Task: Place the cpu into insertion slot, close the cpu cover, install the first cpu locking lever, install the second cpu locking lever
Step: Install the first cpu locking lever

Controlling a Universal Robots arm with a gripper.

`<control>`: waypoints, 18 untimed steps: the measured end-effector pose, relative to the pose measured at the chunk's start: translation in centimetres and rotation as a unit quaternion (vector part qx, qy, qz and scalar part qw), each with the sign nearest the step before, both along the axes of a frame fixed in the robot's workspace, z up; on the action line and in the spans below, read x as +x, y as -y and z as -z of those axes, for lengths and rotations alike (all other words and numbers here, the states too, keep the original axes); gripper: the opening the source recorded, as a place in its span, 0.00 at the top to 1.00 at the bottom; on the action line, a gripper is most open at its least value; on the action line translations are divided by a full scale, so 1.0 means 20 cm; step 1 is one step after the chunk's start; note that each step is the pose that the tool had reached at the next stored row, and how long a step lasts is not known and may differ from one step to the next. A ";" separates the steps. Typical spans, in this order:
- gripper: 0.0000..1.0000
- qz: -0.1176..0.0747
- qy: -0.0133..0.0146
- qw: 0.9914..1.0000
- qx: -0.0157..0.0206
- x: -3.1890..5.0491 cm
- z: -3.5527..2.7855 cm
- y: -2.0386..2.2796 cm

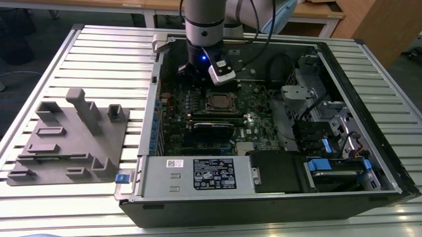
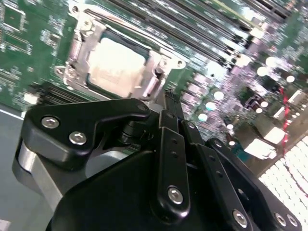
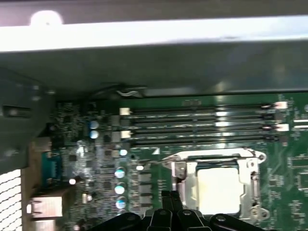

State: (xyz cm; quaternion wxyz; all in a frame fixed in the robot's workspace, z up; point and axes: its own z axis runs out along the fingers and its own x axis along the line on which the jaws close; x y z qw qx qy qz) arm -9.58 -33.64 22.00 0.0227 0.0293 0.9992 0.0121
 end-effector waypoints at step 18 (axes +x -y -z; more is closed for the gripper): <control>0.89 0.000 0.000 1.000 0.000 -0.029 -0.103 0.000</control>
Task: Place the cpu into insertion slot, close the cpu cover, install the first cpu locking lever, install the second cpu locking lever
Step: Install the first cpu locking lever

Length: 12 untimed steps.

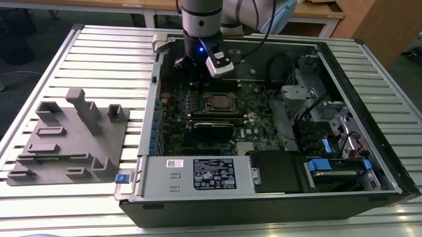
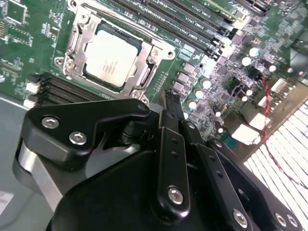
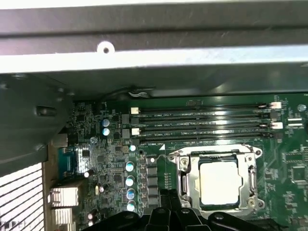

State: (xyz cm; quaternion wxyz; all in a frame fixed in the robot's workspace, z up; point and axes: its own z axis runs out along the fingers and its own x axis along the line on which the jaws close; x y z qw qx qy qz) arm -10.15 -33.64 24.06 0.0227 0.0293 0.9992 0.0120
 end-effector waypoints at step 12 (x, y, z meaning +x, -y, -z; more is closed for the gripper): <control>0.89 0.000 0.002 1.000 0.000 -0.037 -0.020 0.000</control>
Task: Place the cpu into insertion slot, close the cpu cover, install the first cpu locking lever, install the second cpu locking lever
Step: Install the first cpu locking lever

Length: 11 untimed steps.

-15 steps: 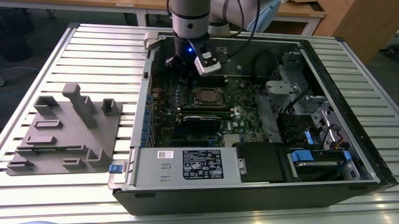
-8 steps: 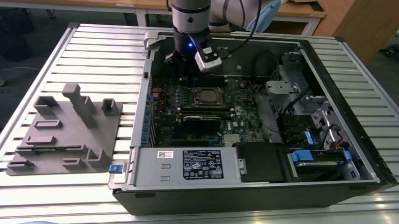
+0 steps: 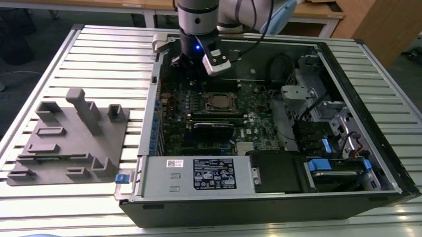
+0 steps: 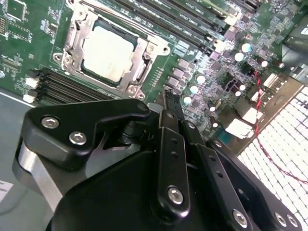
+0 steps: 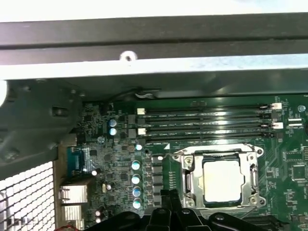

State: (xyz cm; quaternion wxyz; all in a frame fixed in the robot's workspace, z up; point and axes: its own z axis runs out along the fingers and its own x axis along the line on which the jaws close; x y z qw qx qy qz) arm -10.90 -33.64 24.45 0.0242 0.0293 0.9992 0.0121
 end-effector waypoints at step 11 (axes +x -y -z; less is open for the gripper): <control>0.89 0.000 0.000 1.000 0.027 -0.014 0.000 0.002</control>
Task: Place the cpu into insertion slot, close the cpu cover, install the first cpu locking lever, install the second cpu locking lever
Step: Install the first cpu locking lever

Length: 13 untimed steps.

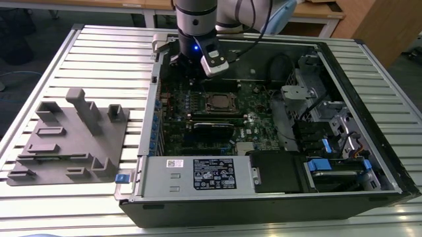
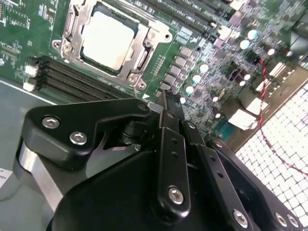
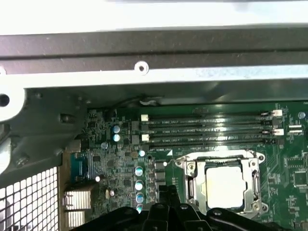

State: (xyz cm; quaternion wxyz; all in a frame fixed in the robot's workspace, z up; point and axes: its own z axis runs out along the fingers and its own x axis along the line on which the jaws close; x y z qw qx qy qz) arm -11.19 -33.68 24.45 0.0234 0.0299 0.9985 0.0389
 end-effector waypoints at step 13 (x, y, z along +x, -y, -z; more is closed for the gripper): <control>0.89 0.000 0.000 1.000 0.008 -0.019 -0.014 0.000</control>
